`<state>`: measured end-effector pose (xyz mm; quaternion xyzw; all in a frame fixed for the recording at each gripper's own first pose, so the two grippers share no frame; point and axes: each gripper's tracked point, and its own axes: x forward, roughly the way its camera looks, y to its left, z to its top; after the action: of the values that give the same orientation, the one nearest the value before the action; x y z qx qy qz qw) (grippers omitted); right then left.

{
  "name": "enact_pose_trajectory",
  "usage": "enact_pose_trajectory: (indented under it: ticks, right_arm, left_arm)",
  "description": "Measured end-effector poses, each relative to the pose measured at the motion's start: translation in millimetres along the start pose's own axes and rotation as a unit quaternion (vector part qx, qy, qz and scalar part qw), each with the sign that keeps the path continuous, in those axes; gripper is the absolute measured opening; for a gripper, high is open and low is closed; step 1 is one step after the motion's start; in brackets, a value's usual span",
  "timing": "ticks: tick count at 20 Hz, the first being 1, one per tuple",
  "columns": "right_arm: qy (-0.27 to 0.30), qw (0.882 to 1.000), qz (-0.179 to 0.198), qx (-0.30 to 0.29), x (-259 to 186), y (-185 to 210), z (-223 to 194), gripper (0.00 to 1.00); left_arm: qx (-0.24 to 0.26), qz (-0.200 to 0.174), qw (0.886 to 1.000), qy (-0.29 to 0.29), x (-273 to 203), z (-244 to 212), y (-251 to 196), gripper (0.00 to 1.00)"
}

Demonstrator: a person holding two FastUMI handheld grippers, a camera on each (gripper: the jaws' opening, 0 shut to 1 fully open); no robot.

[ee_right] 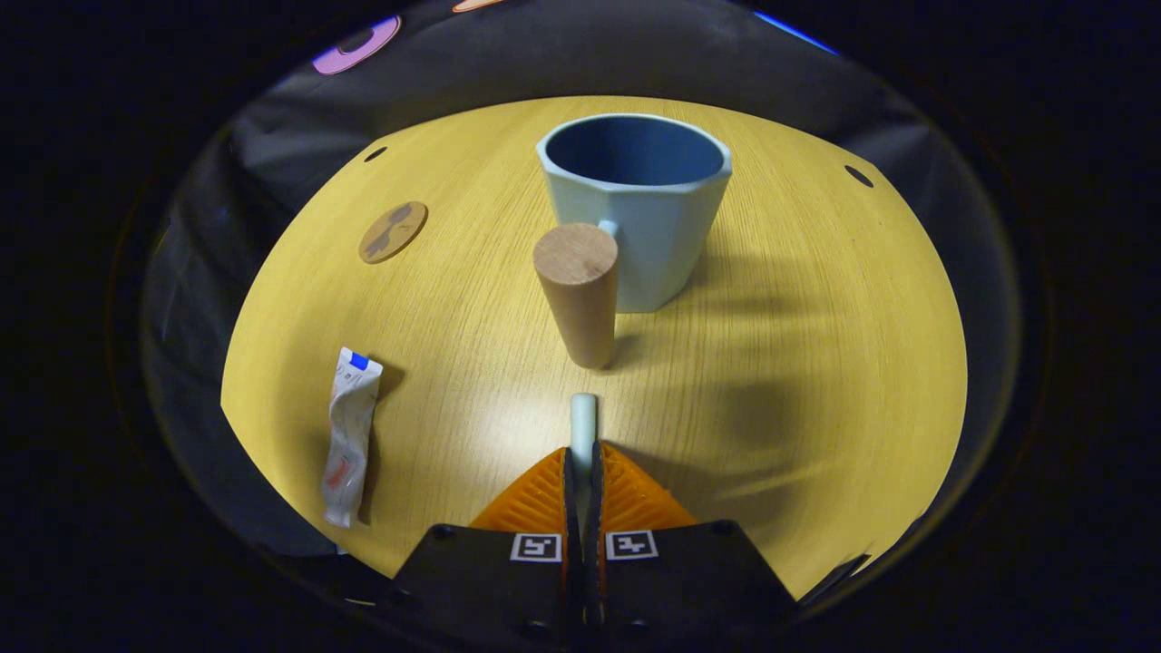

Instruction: Put the toothbrush and toothpaste on the desktop into the cup, then pick up the cup and place it on the coaster on the desktop.

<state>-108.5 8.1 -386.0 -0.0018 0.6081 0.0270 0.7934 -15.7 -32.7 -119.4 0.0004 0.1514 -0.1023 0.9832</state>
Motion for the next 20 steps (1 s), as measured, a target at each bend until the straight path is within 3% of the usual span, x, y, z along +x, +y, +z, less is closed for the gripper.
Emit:
enact_pose_trajectory:
  ticks: [8, 20]
  right_arm:
    - [-0.005, 1.000, 0.009, -0.004, -0.1, -0.3, 0.9, 0.04]
    - [-0.018, 1.000, 0.023, -0.009, 0.1, 0.9, 2.3, 0.04]
  left_arm:
    - [0.000, -0.073, 0.991, 0.114, 5.0, -81.1, -46.4, 0.95]
    - [0.022, -0.136, 0.949, 0.284, -15.2, -197.7, -91.2, 0.96]
